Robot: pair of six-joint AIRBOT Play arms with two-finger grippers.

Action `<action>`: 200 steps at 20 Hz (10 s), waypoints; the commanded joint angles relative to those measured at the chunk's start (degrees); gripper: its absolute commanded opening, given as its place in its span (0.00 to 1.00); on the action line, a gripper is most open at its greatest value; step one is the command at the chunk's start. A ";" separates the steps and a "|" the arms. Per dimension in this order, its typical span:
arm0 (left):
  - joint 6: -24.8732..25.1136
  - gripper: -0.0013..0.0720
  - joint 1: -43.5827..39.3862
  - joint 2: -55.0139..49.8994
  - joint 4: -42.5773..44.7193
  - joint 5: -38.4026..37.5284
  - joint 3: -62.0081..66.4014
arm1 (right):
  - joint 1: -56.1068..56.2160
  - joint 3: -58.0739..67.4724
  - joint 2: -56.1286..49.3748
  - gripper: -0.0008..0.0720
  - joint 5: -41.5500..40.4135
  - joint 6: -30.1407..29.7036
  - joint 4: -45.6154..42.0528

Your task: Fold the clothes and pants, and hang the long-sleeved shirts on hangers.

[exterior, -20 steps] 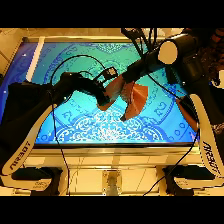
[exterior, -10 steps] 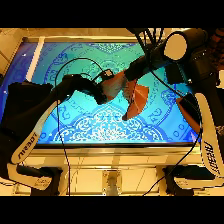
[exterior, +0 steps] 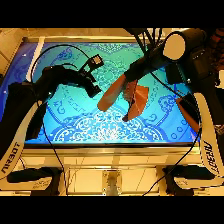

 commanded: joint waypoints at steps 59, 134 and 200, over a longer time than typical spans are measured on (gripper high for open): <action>-22.40 0.01 4.76 41.16 20.68 40.06 7.65 | 0.07 0.83 16.24 0.03 20.28 15.17 27.12; -27.45 0.33 -17.53 -3.89 6.03 20.63 -5.46 | -23.76 -22.18 -5.95 0.77 10.86 2.01 2.19; -44.11 0.33 -1.20 -3.91 21.33 9.97 -5.46 | -24.41 -14.47 -11.23 0.04 -6.93 16.15 -1.70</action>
